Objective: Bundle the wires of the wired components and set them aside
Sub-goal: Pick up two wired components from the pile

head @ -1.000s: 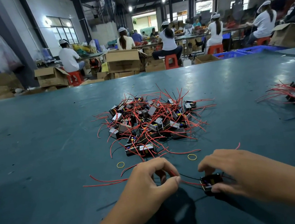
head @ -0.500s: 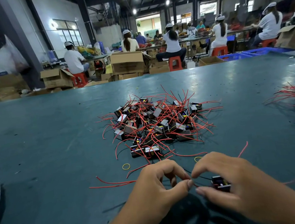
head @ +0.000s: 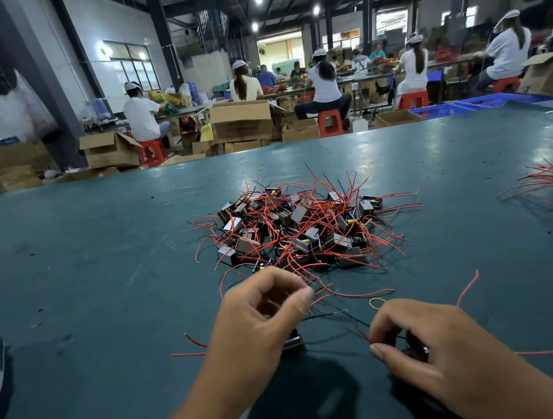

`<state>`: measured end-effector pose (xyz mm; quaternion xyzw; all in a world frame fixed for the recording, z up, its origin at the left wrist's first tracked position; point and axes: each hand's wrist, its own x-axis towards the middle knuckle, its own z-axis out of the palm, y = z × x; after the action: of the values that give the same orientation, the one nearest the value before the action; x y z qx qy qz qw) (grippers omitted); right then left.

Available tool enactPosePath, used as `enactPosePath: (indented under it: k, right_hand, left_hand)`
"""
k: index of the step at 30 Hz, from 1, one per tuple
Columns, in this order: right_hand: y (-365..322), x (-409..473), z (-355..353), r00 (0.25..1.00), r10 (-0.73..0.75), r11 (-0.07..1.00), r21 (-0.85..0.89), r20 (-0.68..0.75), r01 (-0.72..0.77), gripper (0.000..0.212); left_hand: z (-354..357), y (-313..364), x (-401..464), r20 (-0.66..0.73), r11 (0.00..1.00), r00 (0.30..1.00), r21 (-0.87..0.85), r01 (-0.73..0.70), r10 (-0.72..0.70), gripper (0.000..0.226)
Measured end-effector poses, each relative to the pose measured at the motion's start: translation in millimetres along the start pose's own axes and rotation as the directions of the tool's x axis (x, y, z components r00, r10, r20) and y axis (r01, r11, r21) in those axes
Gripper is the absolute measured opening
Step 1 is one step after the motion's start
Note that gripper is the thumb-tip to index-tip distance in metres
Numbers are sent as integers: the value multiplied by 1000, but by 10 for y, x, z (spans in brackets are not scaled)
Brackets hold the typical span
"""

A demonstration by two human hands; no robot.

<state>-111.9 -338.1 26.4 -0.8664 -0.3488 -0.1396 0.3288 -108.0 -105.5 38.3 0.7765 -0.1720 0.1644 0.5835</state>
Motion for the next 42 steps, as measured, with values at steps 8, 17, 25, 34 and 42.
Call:
enactPosePath:
  k: [8, 17, 25, 34, 42]
  right_hand:
    - [18, -7, 6, 998, 50, 999, -2, -40, -51, 11]
    - [36, -25, 9, 999, 38, 999, 4, -26, -38, 16]
    - [73, -13, -88, 980, 141, 988, 85, -139, -130, 12]
    - [227, 26, -144, 909, 333, 921, 294, -252, -256, 18]
    - [257, 88, -247, 880, 399, 854, 454, -257, -255, 31]
  left_hand:
    - [-163, -113, 69, 98, 814, 971, 529, -238, 220, 20]
    - [-87, -177, 9, 232, 822, 954, 495, -282, 187, 9]
    - [-67, -118, 13, 139, 825, 975, 520, -223, 175, 16]
    - [-72, -166, 11, 107, 863, 987, 480, -156, 118, 24]
    - [-87, -197, 32, 106, 897, 991, 425, -121, 83, 29]
